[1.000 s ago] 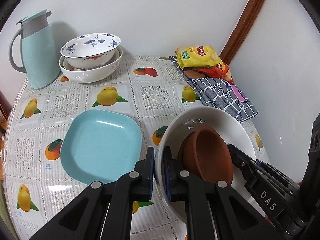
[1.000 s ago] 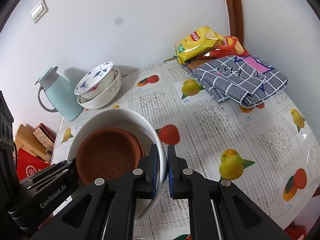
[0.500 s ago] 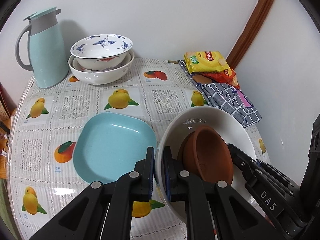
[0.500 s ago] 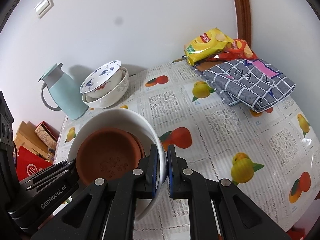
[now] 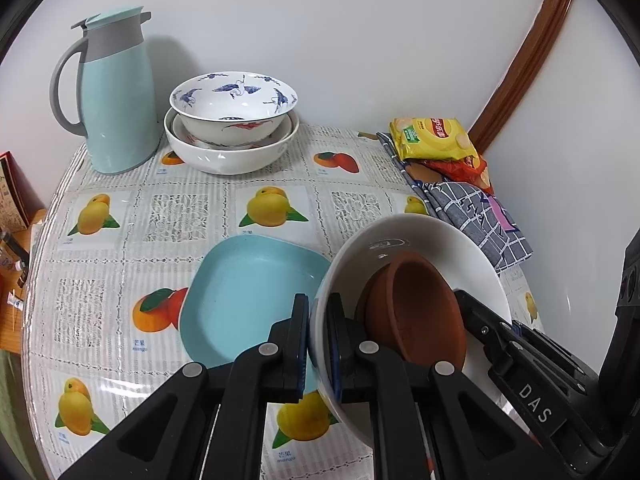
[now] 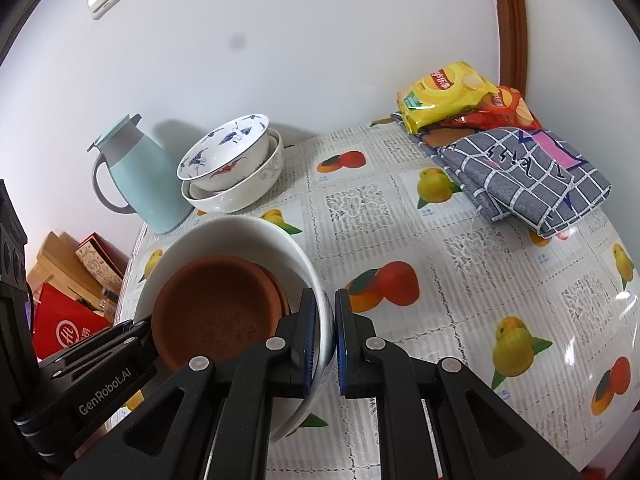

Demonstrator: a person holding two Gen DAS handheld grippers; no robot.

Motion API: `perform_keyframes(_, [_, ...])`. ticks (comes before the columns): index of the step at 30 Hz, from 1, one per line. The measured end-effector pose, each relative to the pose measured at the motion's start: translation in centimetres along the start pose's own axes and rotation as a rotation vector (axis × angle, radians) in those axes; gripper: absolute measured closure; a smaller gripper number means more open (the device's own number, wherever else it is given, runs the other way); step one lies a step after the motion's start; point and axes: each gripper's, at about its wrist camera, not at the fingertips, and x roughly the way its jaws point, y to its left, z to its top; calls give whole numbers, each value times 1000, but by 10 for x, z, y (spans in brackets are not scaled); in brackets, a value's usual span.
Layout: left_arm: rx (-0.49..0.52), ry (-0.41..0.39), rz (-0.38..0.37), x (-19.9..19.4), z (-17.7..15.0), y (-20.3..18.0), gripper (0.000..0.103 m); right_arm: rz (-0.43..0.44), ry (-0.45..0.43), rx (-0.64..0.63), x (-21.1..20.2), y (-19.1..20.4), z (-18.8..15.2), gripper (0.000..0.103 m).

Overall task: Organize plates and bowls
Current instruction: 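Lower the white bowl with both tools onto the light-blue plate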

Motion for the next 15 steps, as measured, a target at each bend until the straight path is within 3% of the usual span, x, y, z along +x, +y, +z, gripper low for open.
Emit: perform_keyframes(15, [-27, 3, 1, 8, 8, 20, 94, -4, 9, -29, 15, 17, 7, 94])
